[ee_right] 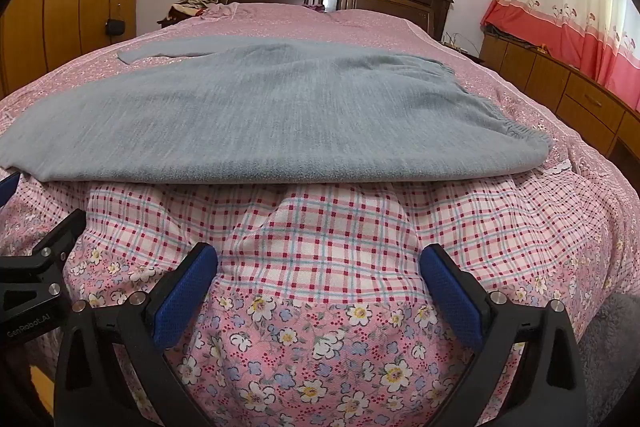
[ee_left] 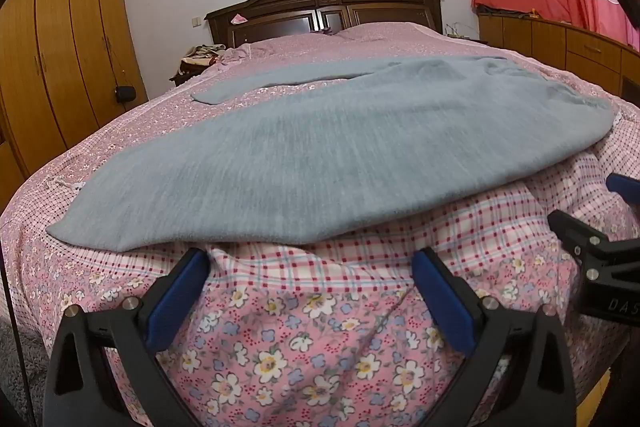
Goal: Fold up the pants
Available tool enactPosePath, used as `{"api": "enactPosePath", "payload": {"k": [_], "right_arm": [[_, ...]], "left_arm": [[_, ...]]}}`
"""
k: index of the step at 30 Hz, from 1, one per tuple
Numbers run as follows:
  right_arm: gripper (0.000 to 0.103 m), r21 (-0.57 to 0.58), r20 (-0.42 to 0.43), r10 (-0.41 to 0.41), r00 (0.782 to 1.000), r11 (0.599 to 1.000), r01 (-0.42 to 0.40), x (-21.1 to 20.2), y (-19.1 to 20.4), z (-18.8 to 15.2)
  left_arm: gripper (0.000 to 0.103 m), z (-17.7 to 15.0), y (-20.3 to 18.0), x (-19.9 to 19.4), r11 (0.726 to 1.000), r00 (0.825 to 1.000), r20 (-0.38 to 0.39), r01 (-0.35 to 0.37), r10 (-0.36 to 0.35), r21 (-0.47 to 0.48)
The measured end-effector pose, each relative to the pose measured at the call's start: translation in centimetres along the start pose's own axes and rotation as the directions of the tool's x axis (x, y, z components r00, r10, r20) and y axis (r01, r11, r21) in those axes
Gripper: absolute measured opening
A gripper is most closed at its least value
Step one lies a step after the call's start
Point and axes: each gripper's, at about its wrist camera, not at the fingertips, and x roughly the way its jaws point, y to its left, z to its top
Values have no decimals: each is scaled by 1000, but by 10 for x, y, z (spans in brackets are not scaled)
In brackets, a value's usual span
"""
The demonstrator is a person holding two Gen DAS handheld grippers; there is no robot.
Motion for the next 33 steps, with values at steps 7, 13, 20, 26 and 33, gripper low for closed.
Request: {"api": "enactPosePath", "payload": {"k": [7,13,20,26,33], "right_arm": [[103,0,0,0,1000,1000,0,0,0,0],[103,0,0,0,1000,1000,0,0,0,0],[103,0,0,0,1000,1000,0,0,0,0],[103,0,0,1,1000,1000,-1,0,0,0],[103,0,0,0,1000,1000,0,0,0,0]], "left_arm": [[103,1,1,1,1000,1000,-5,5,-5,-7],[103,-5,-1,6,1000,1000,-2,2,-2,-4],[103,-3,2,5,1000,1000,-4,5,-5,-6],[103,-3,1,5,1000,1000,-4,5,-5,-6],[103,-3,2,5,1000,1000,-4,5,-5,-6]]}}
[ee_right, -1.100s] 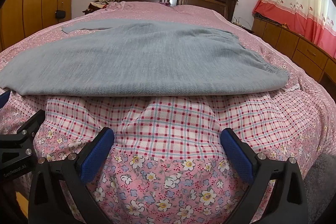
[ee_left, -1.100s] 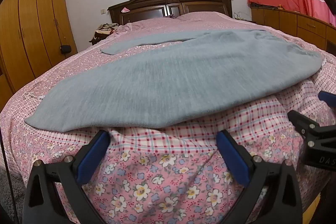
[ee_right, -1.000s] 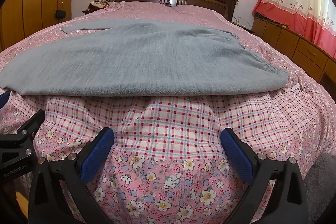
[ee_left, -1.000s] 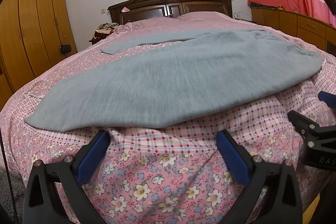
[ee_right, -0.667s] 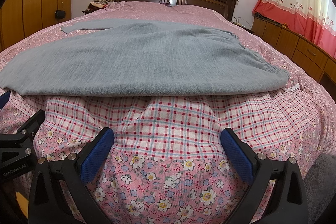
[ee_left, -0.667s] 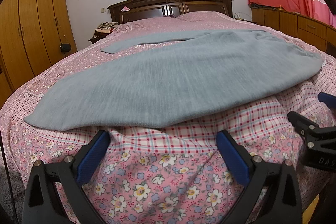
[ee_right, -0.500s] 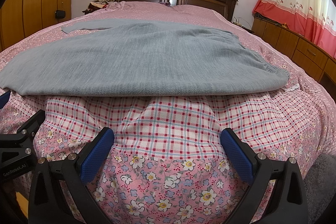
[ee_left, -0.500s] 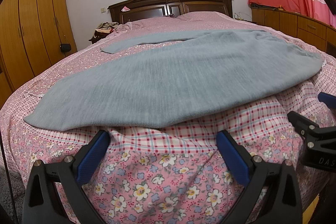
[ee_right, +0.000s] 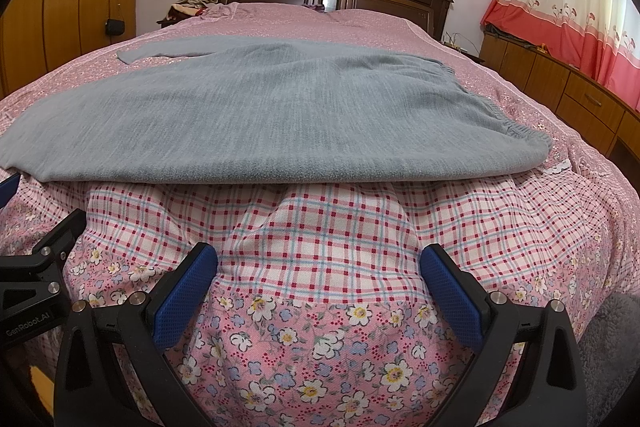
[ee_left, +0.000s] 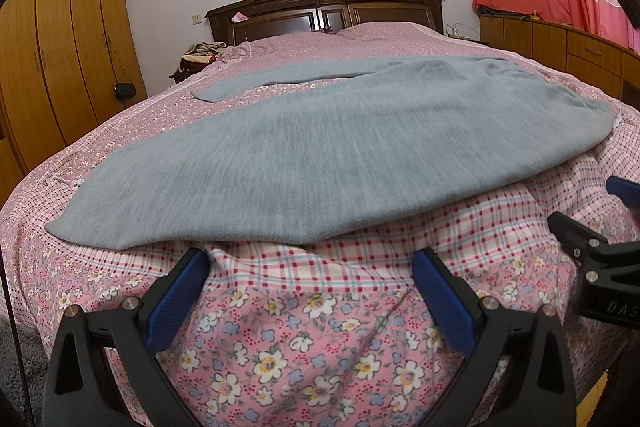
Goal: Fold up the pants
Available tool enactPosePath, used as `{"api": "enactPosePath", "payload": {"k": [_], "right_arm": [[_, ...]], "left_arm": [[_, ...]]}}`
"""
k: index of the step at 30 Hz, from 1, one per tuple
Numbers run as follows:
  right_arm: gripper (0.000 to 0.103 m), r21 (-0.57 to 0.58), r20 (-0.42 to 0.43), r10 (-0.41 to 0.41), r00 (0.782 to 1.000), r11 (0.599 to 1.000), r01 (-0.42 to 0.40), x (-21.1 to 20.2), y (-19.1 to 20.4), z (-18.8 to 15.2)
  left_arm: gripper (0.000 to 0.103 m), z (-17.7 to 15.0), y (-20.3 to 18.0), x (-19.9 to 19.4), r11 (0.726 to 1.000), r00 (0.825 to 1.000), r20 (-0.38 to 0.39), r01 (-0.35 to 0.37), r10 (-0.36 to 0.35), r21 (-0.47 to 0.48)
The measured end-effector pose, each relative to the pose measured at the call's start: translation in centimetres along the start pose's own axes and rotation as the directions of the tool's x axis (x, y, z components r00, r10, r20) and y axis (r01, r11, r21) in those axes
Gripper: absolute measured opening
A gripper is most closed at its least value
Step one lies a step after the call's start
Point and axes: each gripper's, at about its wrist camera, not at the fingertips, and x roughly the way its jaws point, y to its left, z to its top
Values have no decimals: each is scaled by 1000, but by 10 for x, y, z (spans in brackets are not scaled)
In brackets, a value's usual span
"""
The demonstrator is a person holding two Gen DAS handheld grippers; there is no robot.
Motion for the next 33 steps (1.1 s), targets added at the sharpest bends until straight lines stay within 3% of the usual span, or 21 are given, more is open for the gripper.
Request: {"api": "enactPosePath", "payload": {"k": [33], "right_arm": [[103,2,0,3,1000,1000,-3,-1,-1,-1]], "left_arm": [[103,9,3,1,1000,1000,-22,5,-5,6]]}}
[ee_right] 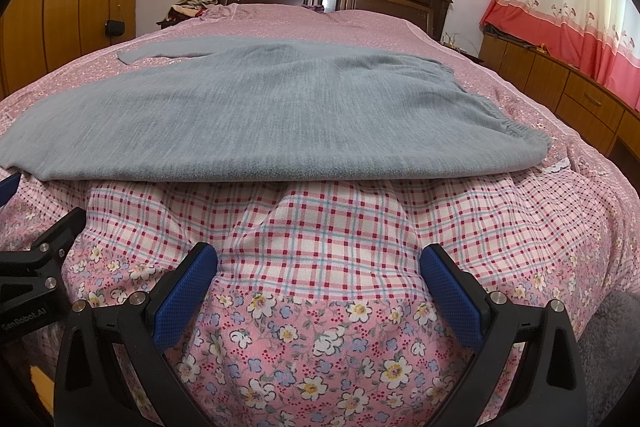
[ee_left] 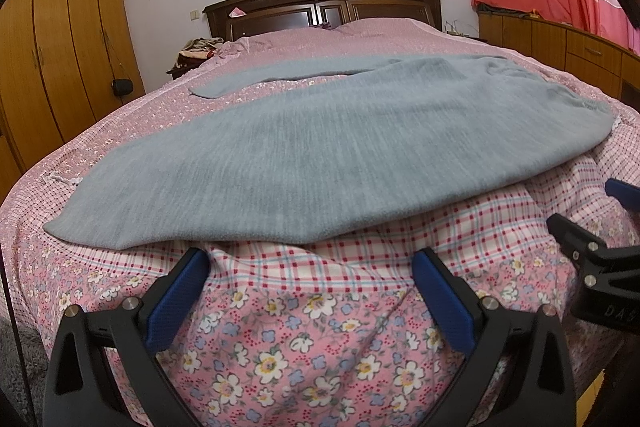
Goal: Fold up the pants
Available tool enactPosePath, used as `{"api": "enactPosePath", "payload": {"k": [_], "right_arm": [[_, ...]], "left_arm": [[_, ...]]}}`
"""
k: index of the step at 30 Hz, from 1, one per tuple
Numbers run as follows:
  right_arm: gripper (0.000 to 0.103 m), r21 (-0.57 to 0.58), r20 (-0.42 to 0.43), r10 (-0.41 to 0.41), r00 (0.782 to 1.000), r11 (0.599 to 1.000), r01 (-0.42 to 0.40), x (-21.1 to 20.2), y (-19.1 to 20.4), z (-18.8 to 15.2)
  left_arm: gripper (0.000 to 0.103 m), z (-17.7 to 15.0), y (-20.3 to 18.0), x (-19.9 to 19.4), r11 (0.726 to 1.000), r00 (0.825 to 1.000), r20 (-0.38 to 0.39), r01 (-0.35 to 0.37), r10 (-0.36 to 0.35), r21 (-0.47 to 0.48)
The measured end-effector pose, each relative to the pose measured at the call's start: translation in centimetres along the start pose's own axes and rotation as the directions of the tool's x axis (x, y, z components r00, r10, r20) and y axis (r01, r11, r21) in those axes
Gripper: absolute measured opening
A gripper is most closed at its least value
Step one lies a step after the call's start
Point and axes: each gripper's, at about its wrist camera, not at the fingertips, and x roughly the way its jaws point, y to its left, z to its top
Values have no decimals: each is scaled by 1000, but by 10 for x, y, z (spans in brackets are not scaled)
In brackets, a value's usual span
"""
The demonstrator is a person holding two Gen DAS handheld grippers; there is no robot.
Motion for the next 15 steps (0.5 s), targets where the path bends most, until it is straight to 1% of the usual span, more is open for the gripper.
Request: {"api": "enactPosePath", "payload": {"k": [3,6,9,10,11,12,14,15], "right_arm": [[103,0,0,0,1000,1000,0,0,0,0],[103,2,-13,11,1000,1000,-11,-6,-1,-2],[102,8,-51,54,997,999,-54,-19,-6,3],[102,14,-51,73,996,997,-72,-26,-6,6],[102,30,-24,101,995,995,-100,-38,-10,11],[102,39,9,112,994,993,-112,-48,-14,16],[102,68,75,109,991,991,-115,-69,-28,32],[102,88,96,108,990,989,-117,-76,-36,38]], "left_arm": [[103,1,0,0,1000,1000,-2,1,-1,3],[103,6,3,-2,1000,999,-35,14,-13,18],[103,14,15,-6,998,993,-103,60,-56,28],[103,15,21,-8,998,993,-96,67,-65,20],[103,17,31,-9,997,992,-109,71,-71,-2],[103,19,42,-10,997,991,-111,69,-73,-39],[103,24,73,-15,987,996,-81,32,-45,-155],[103,29,86,-17,982,996,-84,4,-20,-188]]}}
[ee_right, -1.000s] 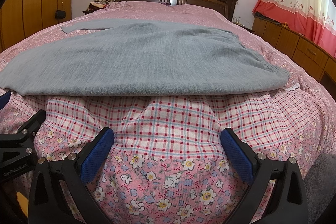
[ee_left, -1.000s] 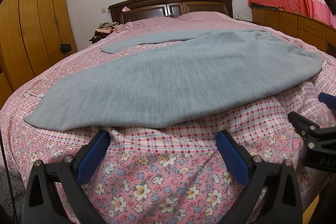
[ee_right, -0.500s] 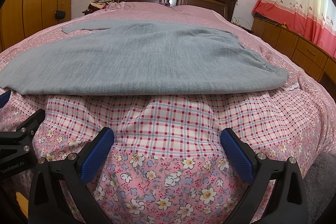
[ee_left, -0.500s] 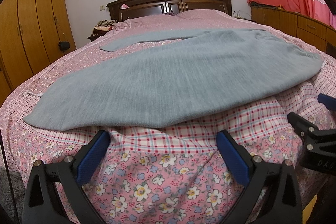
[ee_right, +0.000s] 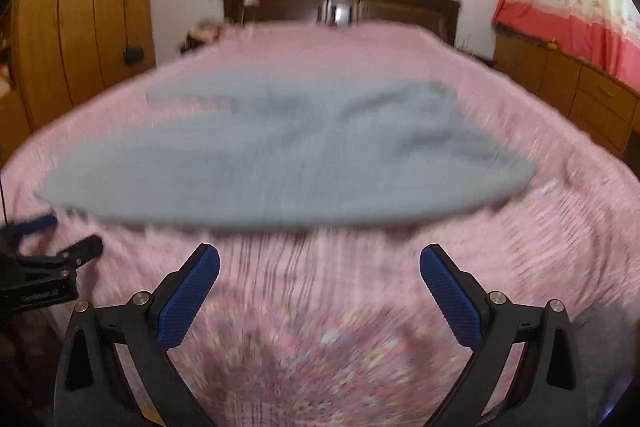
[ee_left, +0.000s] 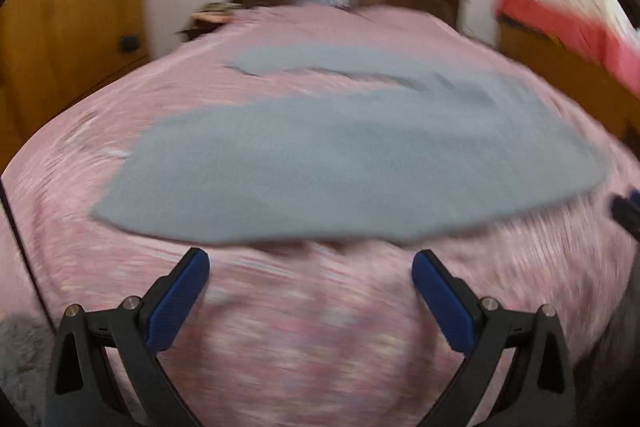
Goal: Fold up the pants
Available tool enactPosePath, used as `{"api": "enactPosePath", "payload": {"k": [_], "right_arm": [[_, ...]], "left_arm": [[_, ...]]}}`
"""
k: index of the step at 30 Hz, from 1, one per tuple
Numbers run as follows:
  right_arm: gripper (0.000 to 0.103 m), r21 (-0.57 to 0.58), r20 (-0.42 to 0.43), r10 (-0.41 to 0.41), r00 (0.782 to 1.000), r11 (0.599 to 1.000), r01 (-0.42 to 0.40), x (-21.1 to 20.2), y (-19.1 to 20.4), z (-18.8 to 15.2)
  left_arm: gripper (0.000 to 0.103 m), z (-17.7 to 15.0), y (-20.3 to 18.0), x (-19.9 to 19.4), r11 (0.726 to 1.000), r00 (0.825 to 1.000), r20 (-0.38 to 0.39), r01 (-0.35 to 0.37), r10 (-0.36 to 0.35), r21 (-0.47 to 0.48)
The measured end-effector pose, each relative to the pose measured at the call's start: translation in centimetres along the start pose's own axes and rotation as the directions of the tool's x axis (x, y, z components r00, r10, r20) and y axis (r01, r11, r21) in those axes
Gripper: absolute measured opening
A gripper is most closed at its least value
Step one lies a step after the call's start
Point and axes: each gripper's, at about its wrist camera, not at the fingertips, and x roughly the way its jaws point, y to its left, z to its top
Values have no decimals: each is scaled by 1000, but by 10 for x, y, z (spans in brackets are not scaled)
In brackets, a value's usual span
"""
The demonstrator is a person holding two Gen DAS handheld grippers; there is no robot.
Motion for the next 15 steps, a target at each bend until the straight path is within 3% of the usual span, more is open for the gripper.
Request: {"api": "enactPosePath", "payload": {"k": [2,4,6,7,8,10,11,13,15], "right_arm": [[102,62,36,3,999,998,-5,-17,-26,22],[102,98,13,-8,1000,995,7,-20,-51,36],[102,130,-24,-12,1000,991,15,-14,-74,44],[102,173,-41,-15,999,985,22,-8,-99,48],[102,203,-57,-21,998,979,32,-4,-112,50],[102,304,-104,-29,994,951,60,11,-158,52],[102,348,-113,-25,993,935,63,14,-175,48],[102,424,-129,7,992,904,49,26,-207,46],[102,484,-139,64,988,875,11,32,-225,46]], "left_arm": [[103,10,28,-9,994,998,61,-10,17,-109],[103,22,57,-10,977,999,38,12,-4,-212],[103,27,87,-6,934,996,10,88,-90,-347],[103,25,107,-3,873,986,28,159,-164,-460],[103,20,127,0,793,974,56,210,-217,-572],[103,9,155,3,693,961,120,264,-251,-671],[103,7,167,5,654,957,135,274,-256,-705],[103,7,179,7,615,951,150,291,-271,-733],[103,10,192,14,575,933,178,336,-314,-746]]}}
